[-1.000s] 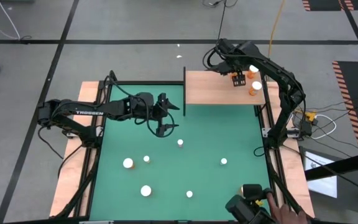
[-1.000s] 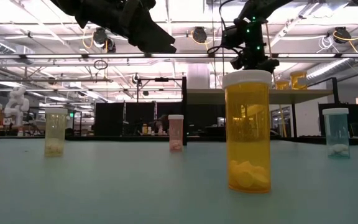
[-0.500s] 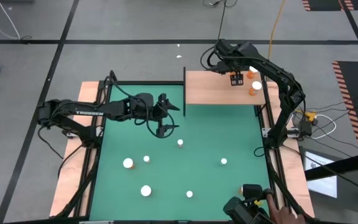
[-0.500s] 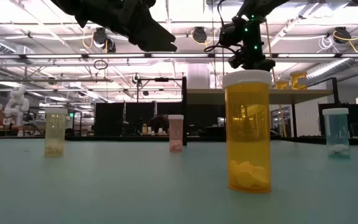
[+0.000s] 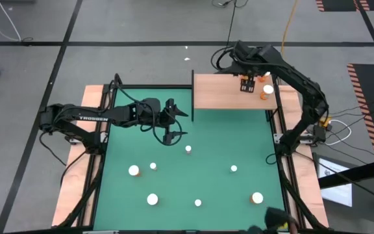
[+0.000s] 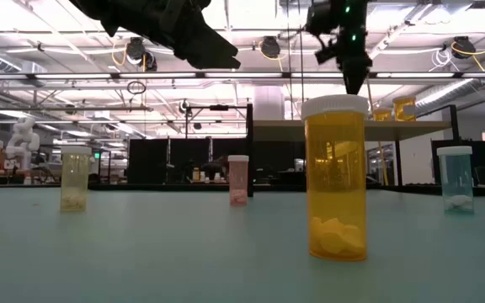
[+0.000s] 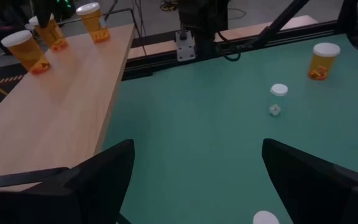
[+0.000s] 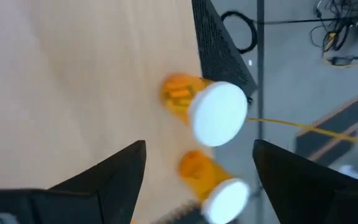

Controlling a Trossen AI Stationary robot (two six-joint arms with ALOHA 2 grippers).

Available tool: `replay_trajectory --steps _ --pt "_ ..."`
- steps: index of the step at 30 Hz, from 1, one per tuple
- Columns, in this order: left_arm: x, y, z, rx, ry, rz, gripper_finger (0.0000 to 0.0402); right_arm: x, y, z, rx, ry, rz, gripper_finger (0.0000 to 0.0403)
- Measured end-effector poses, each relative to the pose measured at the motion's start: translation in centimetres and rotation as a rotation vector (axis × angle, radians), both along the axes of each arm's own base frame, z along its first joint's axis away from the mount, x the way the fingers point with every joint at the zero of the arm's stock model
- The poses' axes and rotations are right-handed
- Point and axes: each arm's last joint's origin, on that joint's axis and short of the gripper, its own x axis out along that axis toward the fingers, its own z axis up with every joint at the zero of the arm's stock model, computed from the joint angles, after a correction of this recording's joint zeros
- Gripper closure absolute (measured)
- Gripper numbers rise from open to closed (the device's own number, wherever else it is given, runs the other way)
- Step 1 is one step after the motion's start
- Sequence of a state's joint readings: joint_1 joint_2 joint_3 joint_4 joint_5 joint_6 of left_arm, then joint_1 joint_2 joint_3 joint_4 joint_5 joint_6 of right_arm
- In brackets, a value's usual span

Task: Pick and place medicine bottles onto shelf by color
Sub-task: Put the orange pill bottle on the shelf

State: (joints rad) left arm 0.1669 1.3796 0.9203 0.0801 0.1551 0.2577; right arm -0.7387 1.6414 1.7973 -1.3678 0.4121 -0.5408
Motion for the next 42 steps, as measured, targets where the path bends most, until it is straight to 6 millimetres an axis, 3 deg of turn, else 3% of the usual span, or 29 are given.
replay_trajectory --steps 9,17,22,27,35,42 --pt "0.0 0.0 0.0 -0.008 0.000 0.003 0.0046 -1.0 8.0 3.4 0.176 -0.292 -0.189 0.0110" --pt "0.0 0.0 0.0 -0.053 0.001 0.020 0.0046 -1.4 16.3 4.2 0.253 -0.425 -0.115 0.0110" --pt "0.0 -0.8 -0.2 -0.085 0.020 0.008 0.0046 -1.0 20.2 2.4 0.274 -0.479 -0.058 0.0110" --pt "0.1 -2.1 -0.4 -0.092 0.044 0.008 0.0046 -0.2 22.8 -0.8 0.259 -0.489 0.012 0.0110" --pt "-0.3 -4.6 -0.7 -0.078 0.115 0.079 0.0046 1.8 25.0 -6.1 0.255 -0.599 0.096 0.0110" --pt "-1.2 -7.1 -0.6 -0.123 0.155 0.120 0.0046 3.7 26.1 -8.5 0.255 -0.789 0.284 0.0110"
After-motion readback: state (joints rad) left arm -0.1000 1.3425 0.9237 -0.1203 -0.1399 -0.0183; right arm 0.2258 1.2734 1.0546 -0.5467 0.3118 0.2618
